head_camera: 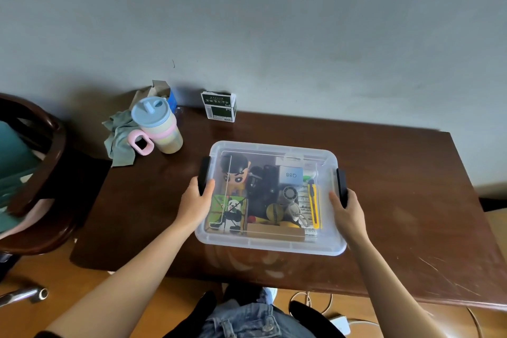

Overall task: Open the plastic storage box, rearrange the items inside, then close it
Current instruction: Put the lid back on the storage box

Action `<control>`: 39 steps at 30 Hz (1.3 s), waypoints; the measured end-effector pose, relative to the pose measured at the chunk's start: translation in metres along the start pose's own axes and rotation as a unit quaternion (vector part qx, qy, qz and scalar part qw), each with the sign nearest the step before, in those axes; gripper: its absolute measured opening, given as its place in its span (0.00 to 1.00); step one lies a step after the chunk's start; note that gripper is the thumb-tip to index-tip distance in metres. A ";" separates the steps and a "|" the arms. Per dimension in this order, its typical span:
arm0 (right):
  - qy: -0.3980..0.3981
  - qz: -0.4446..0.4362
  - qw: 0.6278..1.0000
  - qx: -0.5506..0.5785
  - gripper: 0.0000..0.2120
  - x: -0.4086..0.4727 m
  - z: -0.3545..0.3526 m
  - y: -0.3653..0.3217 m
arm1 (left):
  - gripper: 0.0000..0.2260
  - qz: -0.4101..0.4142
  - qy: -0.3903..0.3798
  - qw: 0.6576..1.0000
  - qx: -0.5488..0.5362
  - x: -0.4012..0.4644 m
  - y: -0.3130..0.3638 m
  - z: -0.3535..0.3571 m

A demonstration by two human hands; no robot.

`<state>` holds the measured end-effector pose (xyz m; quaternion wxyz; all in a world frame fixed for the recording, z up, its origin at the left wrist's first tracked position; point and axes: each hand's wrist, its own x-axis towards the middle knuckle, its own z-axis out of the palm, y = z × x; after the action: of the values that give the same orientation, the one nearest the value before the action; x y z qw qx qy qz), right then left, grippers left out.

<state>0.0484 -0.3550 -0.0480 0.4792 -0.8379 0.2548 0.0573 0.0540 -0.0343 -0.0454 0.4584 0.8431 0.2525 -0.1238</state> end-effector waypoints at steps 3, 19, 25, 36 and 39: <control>0.007 -0.003 1.000 -0.004 0.08 -0.001 0.001 0.001 | 0.24 0.015 0.051 0.997 0.055 -0.008 0.003 0.005; 0.083 -0.030 0.989 -0.116 0.11 -0.009 0.012 -0.004 | 0.20 -0.022 -0.013 0.978 -0.206 -0.010 0.007 0.002; 0.061 -0.048 0.988 -0.131 0.13 -0.009 0.014 -0.007 | 0.20 -0.026 -0.008 0.979 -0.203 -0.010 0.006 0.003; -0.039 -0.031 0.995 0.083 0.12 -0.001 -0.011 0.003 | 0.18 -0.025 -0.010 0.977 -0.213 -0.008 0.001 -0.008; -0.017 -0.019 0.993 0.114 0.19 -0.004 -0.021 0.020 | 0.16 -0.067 -0.016 0.962 -0.265 -0.007 -0.009 -0.014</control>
<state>0.0322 -0.3791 -0.0503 0.5768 -0.7815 0.2354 0.0333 0.0431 -0.0203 -0.0411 0.6603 0.6702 0.3249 -0.0962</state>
